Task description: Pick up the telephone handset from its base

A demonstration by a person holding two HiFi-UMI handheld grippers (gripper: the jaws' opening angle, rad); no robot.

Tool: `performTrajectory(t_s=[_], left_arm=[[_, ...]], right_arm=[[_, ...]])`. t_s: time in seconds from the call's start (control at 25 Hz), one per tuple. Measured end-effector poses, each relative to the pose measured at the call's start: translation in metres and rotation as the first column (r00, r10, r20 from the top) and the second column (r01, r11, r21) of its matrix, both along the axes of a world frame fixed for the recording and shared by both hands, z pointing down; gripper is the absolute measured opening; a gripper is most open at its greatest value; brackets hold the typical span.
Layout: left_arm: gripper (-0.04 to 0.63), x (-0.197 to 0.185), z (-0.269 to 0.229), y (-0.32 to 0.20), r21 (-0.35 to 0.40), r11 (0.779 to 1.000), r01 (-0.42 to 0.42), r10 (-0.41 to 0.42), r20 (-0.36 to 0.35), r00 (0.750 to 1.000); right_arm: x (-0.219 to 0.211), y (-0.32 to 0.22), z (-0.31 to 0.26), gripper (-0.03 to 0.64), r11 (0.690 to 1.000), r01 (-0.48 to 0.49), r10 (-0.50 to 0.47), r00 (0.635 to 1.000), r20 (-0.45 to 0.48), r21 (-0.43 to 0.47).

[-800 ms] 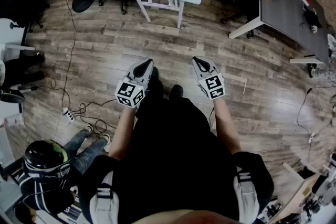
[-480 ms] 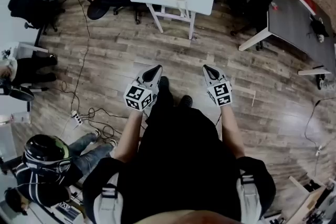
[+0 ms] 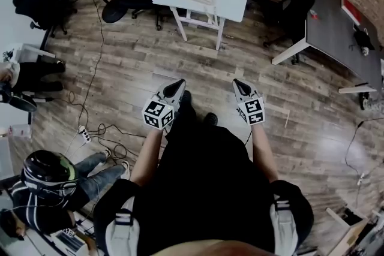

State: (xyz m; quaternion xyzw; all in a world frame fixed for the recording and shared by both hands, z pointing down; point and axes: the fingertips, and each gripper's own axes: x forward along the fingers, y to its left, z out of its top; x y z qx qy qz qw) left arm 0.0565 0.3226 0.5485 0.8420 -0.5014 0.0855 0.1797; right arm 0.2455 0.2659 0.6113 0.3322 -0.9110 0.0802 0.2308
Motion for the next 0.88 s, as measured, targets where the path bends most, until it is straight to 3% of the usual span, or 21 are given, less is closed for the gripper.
performTrajectory(t_s=[0.28, 0.88], left_arm=[[0.020, -0.010, -0.002, -0.008, 0.020, 1.000, 0.017, -0.017, -0.022, 1.000], [0.020, -0.047, 0.006, -0.048, 0.004, 0.999, -0.040, 0.040, -0.043, 0.998]], right_arm=[[-0.017, -0.002, -0.005, -0.004, 0.999, 0.047, -0.047, 0.999, -0.009, 0.007], [-0.054, -0.023, 0.000, -0.003, 1.000, 0.015, -0.016, 0.999, -0.050, -0.021]])
